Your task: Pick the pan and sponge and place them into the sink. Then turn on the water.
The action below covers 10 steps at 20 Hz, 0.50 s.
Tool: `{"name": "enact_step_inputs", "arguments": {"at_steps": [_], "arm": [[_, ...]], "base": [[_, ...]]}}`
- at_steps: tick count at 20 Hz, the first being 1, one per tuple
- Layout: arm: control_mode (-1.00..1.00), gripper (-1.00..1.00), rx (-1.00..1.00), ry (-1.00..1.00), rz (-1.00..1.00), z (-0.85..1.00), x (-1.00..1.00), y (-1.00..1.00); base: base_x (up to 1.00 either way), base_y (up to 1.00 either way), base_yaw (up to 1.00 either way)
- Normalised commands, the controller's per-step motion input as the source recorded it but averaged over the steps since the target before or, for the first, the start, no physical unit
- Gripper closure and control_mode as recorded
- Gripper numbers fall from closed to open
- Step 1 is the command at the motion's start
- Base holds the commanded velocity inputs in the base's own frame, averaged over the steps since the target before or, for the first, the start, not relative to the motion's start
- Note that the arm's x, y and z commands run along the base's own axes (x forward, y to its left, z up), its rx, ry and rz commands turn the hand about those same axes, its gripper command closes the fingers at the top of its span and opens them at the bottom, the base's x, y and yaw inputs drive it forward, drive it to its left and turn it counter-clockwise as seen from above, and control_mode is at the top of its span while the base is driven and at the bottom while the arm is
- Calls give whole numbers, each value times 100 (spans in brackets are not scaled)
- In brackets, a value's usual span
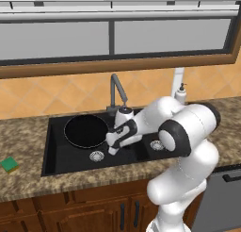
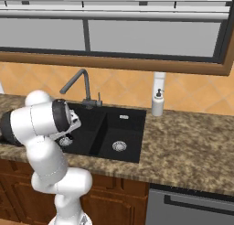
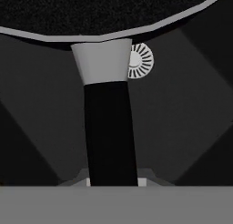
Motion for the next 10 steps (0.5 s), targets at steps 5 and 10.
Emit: {"name": "enact_step_inputs", "arguments": {"at_steps": [5, 10], "arm": [[-100, 100, -3, 0, 0, -30, 46, 23], [-100, 100, -1, 0, 0, -55, 25, 1]], "base": [[0, 0, 0], [0, 0, 0]]}}
